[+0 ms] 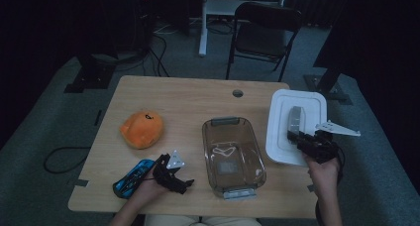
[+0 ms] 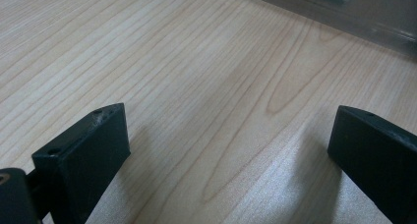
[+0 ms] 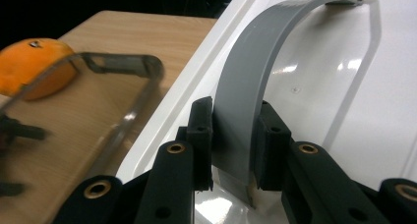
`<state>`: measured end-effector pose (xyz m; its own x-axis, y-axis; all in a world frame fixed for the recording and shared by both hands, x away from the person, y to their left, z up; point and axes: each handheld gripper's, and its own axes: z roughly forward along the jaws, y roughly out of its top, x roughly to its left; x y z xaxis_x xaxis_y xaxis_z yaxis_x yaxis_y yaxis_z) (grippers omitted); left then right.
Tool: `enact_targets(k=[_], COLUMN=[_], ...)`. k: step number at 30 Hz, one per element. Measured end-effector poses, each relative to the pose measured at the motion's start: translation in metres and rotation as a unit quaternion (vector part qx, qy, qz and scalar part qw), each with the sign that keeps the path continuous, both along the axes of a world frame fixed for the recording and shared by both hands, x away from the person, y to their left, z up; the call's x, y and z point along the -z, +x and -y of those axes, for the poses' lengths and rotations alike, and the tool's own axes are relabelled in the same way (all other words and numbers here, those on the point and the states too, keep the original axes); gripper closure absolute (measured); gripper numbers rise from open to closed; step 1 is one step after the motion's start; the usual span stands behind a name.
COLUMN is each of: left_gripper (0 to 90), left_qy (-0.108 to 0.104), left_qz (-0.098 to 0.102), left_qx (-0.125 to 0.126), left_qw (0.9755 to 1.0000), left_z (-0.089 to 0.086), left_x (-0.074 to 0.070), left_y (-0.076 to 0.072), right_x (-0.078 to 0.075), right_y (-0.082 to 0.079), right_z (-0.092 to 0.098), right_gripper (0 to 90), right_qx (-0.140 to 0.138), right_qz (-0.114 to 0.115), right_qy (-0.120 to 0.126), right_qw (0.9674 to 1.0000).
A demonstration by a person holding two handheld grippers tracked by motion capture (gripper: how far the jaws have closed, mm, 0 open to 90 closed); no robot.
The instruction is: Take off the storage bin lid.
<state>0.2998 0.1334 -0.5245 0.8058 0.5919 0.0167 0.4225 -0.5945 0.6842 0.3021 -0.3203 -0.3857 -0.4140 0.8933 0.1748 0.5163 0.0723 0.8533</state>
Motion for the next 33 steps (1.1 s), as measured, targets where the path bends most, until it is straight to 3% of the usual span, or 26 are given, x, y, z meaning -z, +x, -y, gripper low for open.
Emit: enact_targets(k=[15, 23, 33], left_gripper=[2.6, 2.6, 2.6], left_qy=[0.001, 0.001, 0.001], left_qz=[0.000, 0.000, 0.000], left_qx=[0.001, 0.001, 0.001], left_qw=[1.0000, 1.0000, 1.0000], left_z=[0.000, 0.000, 0.000], left_x=[0.000, 0.000, 0.000], left_y=[0.000, 0.000, 0.000], right_x=[0.063, 0.091, 0.119], right_y=[0.044, 0.068, 0.083], right_z=[-0.003, -0.006, -0.007], right_gripper=[73.1, 72.9, 72.5], right_qx=[-0.023, -0.020, -0.019], right_qz=[-0.025, -0.061, -0.092], right_qy=[0.023, 0.036, 0.039], right_qw=[0.9992, 0.9973, 0.9948])
